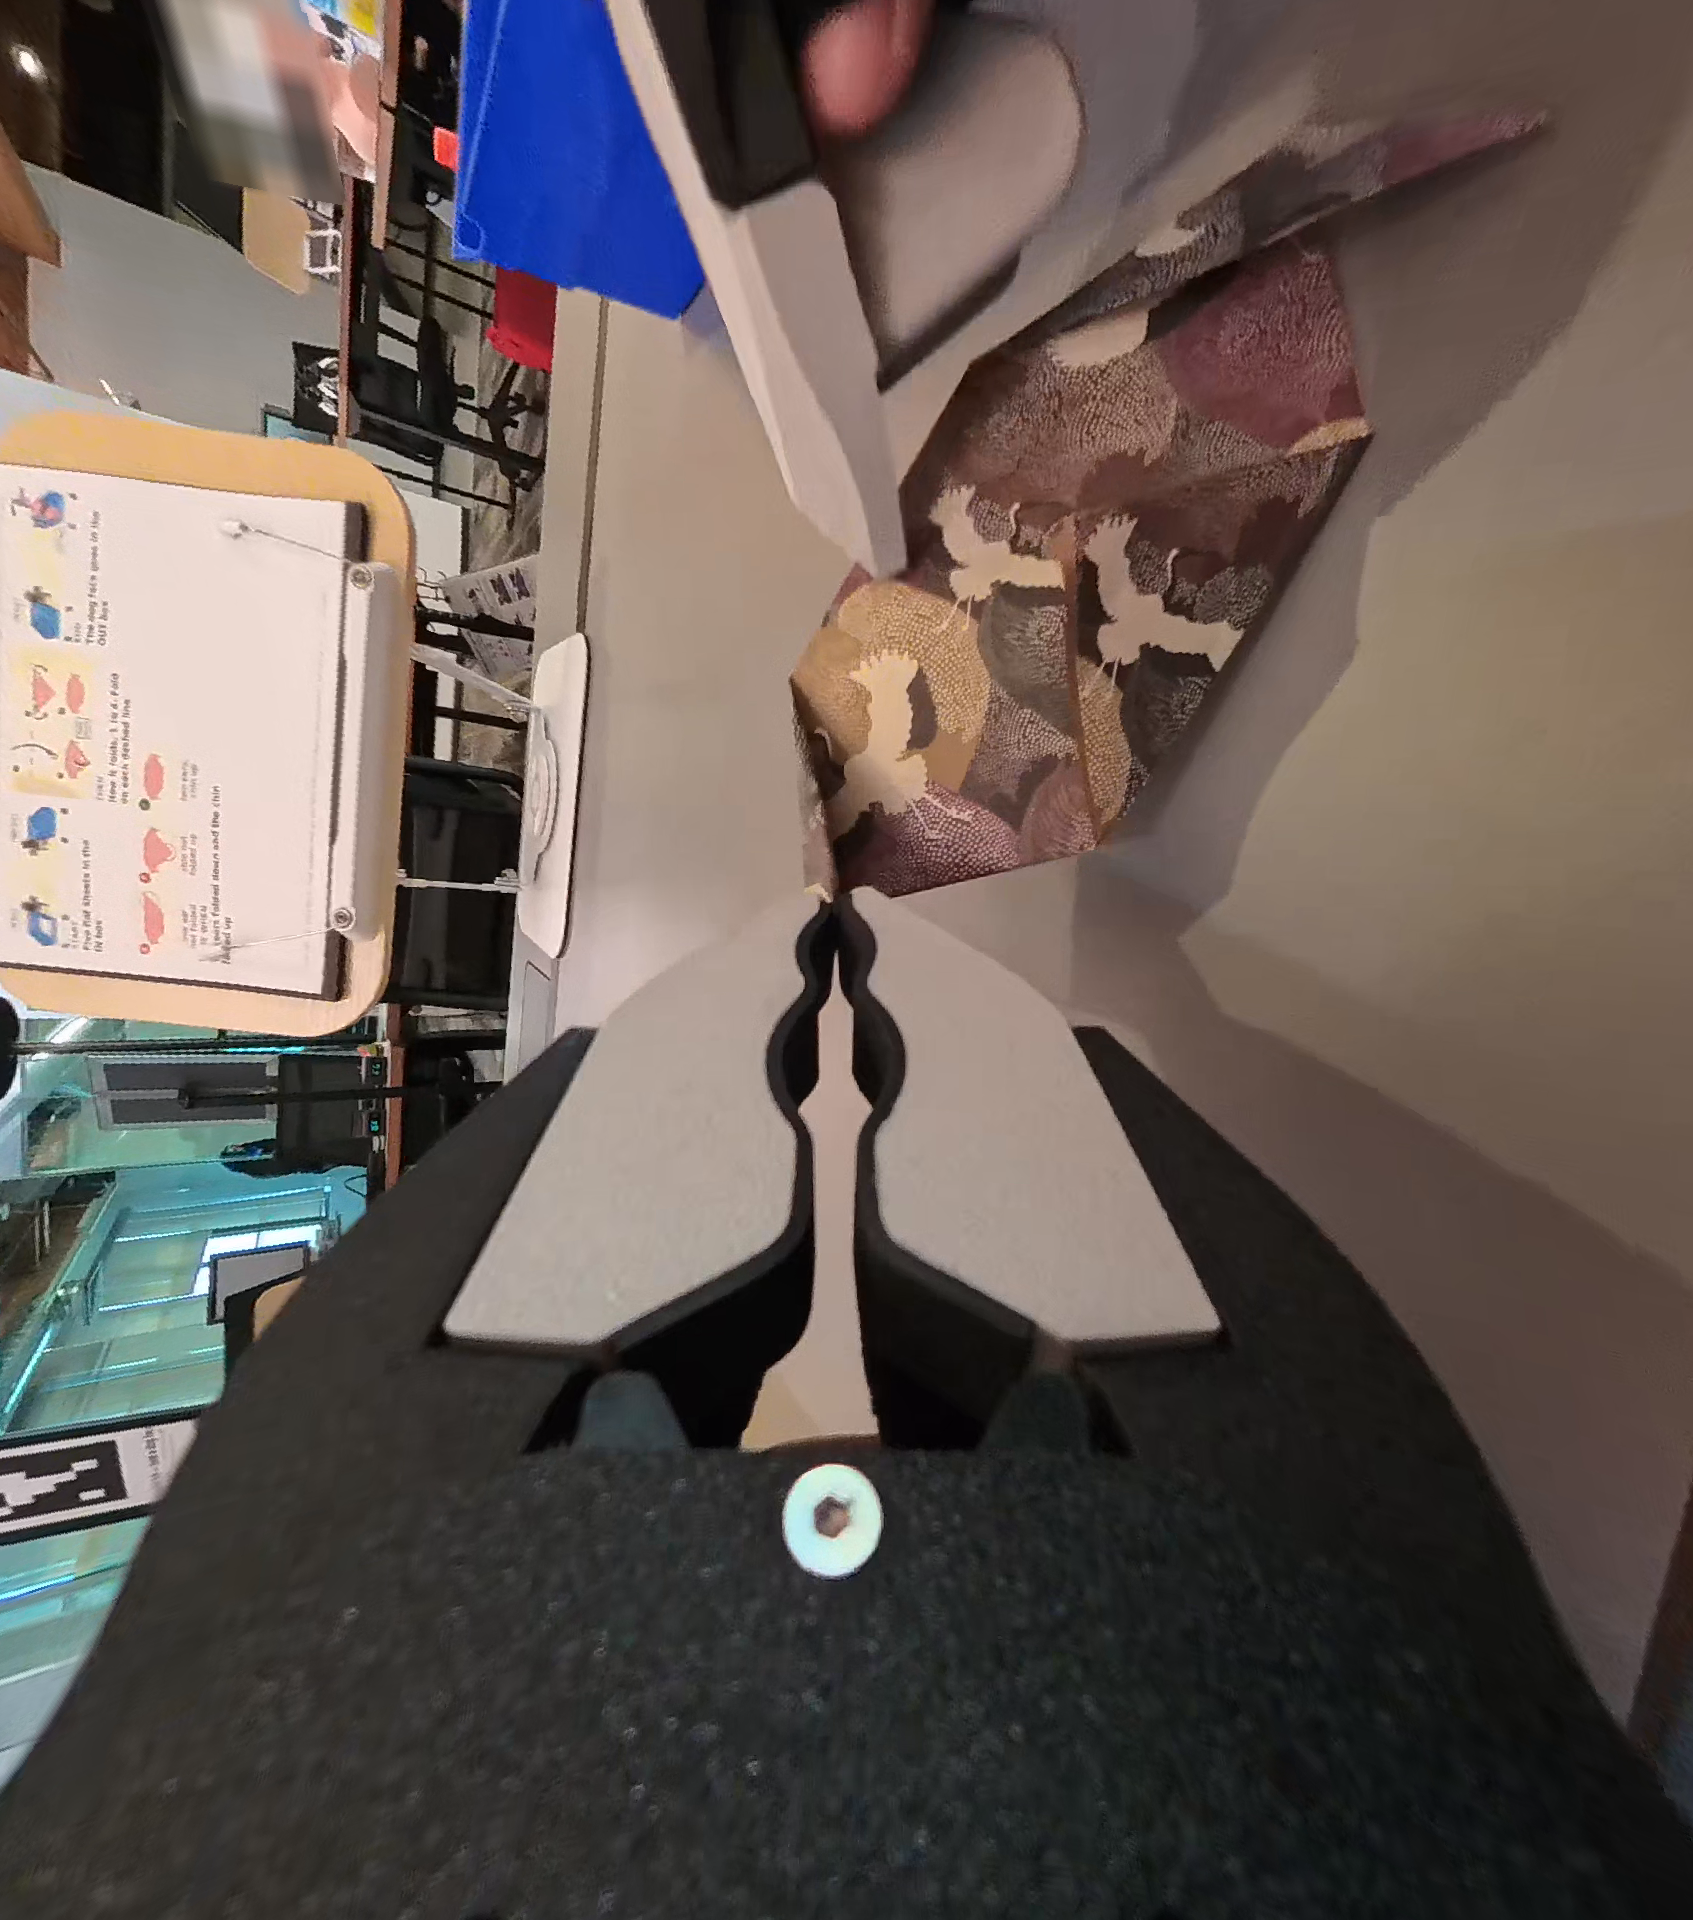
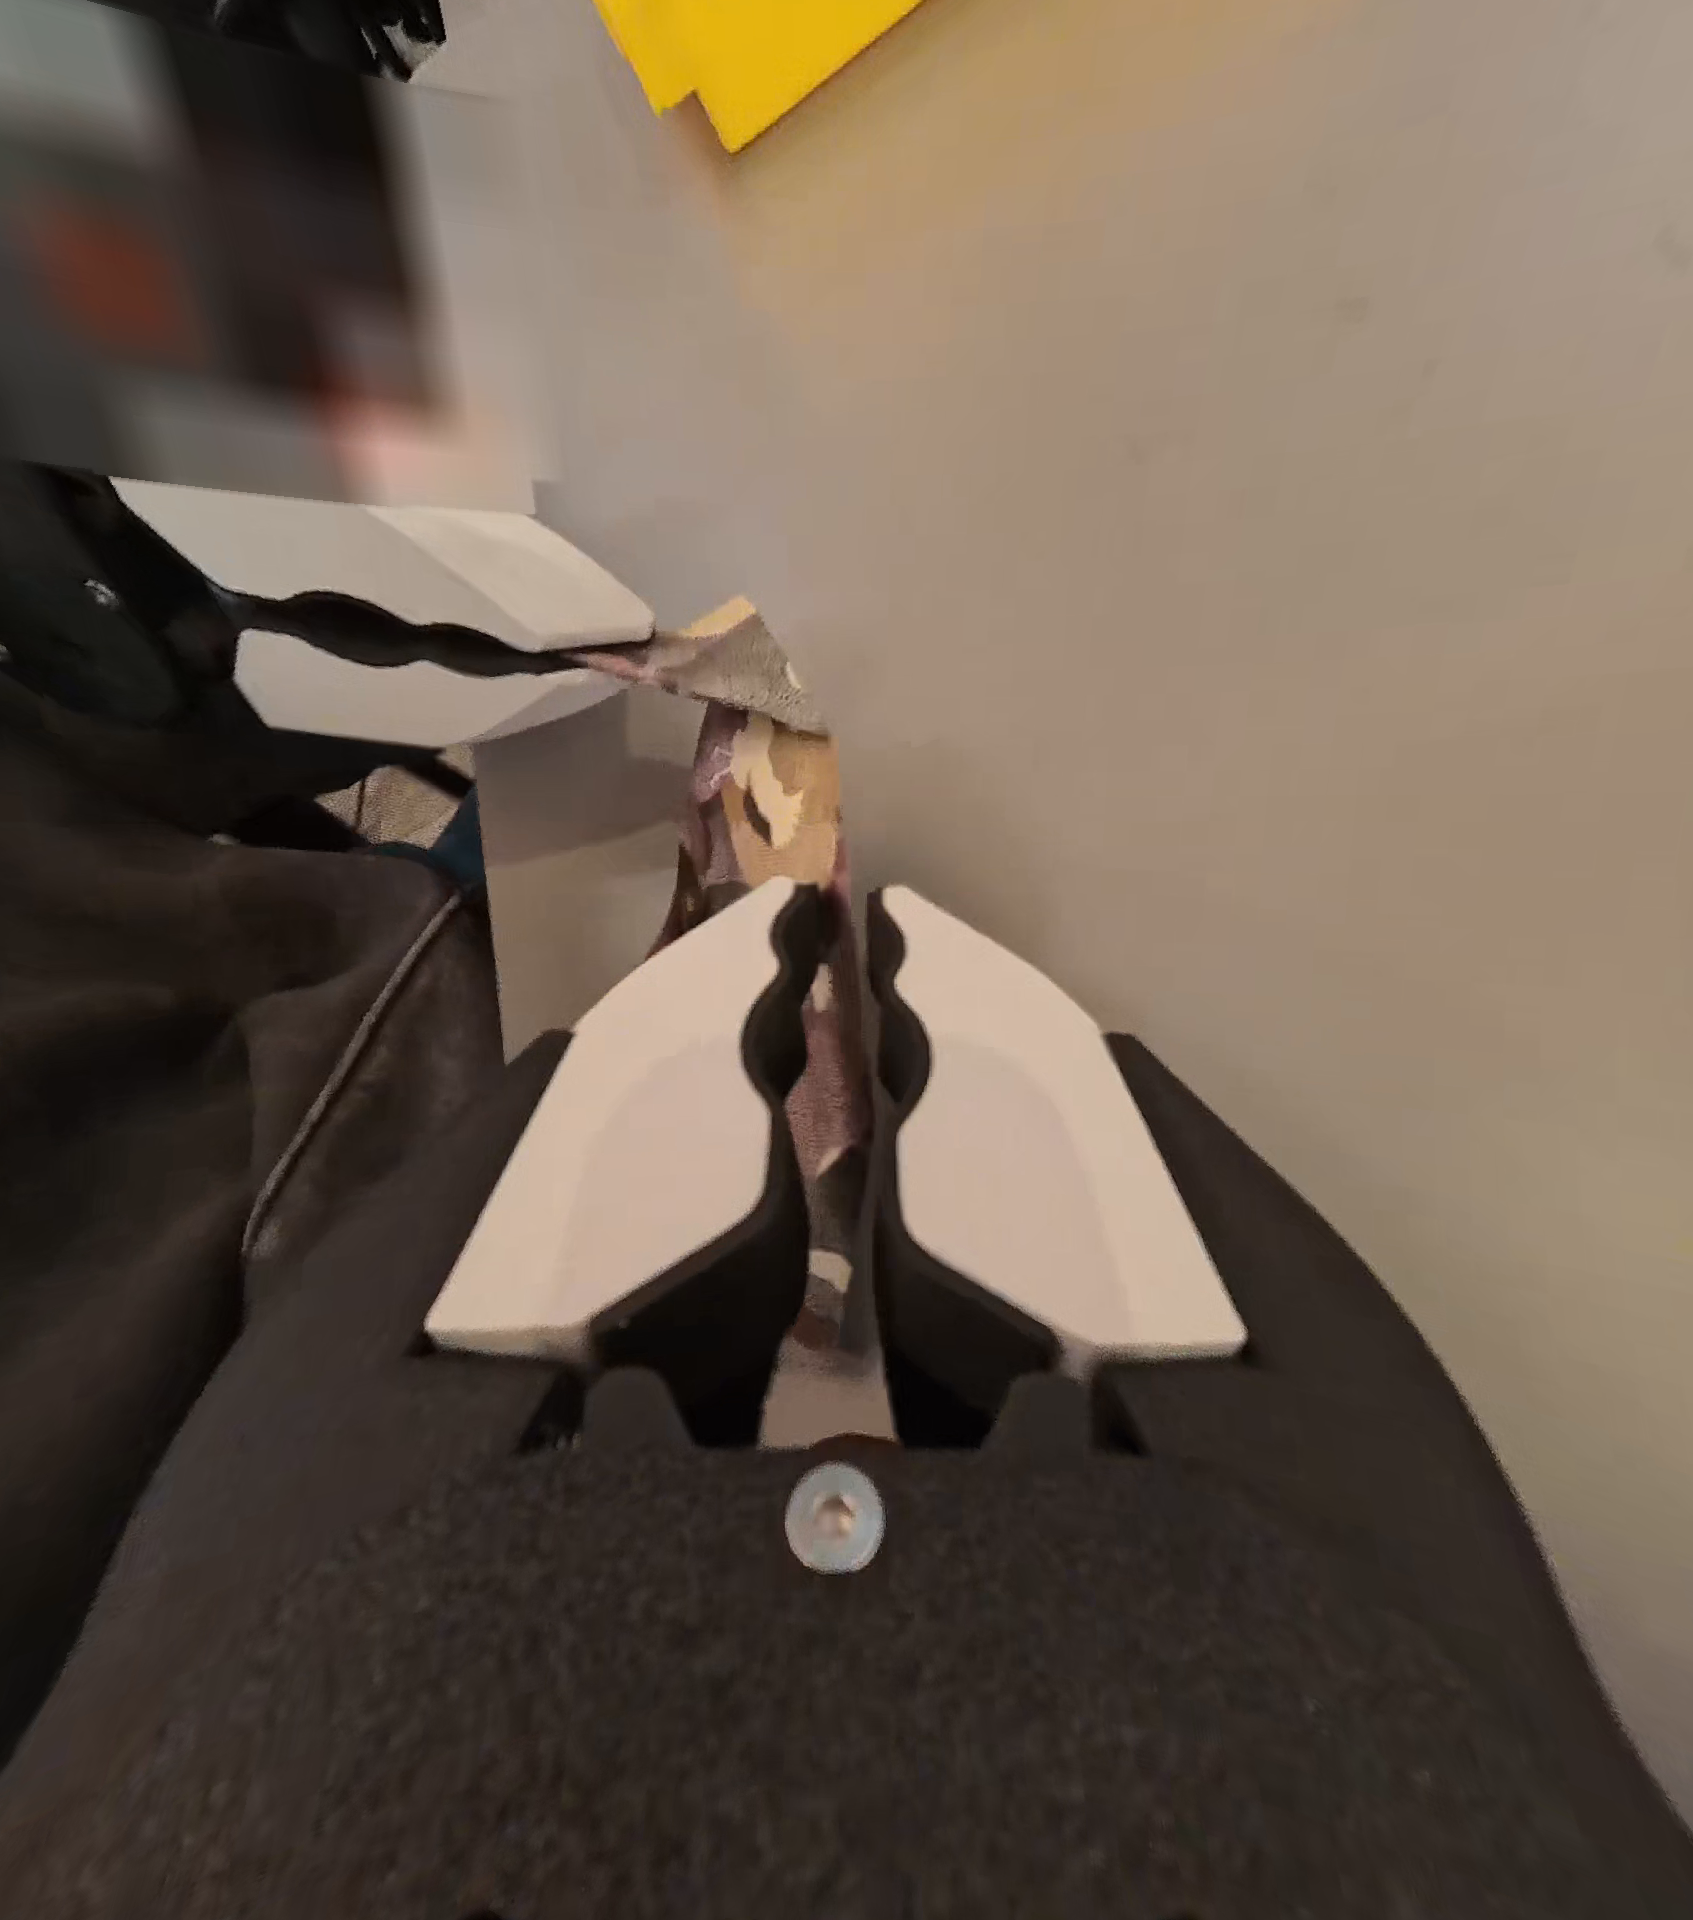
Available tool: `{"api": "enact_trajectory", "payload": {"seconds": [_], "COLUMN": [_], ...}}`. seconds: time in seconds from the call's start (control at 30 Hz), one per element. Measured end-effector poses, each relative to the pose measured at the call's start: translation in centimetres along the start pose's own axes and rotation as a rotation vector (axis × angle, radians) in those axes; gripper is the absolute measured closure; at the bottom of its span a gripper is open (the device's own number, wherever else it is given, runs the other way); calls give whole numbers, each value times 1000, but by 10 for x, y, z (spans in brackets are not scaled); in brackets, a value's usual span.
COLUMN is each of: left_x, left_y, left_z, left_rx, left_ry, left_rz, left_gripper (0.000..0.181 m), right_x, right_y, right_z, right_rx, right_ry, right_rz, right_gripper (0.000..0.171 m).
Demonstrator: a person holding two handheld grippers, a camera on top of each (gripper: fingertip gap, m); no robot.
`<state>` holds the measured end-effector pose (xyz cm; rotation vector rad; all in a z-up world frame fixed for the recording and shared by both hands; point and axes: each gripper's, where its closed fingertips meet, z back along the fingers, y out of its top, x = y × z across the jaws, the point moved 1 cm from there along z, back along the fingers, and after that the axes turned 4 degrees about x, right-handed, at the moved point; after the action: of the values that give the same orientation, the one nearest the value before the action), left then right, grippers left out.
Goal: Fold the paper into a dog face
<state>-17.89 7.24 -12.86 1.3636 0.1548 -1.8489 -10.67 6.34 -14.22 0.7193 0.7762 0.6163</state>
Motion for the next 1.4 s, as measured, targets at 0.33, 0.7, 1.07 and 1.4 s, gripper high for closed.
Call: {"api": "enact_trajectory", "payload": {"seconds": [0.33, 0.7, 1.07, 1.4], "left_x": [8, 39, 44, 51], "left_y": [9, -10, -13, -15], "left_z": [16, 33, 33, 31], "left_rx": [61, 75, 71, 54], "left_ry": [-101, -294, -327, -342], "left_rz": [306, 812, 863, 837], "left_gripper": [163, 158, 158, 158], "right_x": [3, 181, 285, 279], "right_y": [3, 42, -14, -5], "right_z": [34, 311, 296, 285], "right_rx": [-34, 99, -54, -163], "right_ry": [-109, -806, -877, -939], "right_rz": [-16, -297, -554, -456], "right_gripper": [171, 171, 171, 171]}}
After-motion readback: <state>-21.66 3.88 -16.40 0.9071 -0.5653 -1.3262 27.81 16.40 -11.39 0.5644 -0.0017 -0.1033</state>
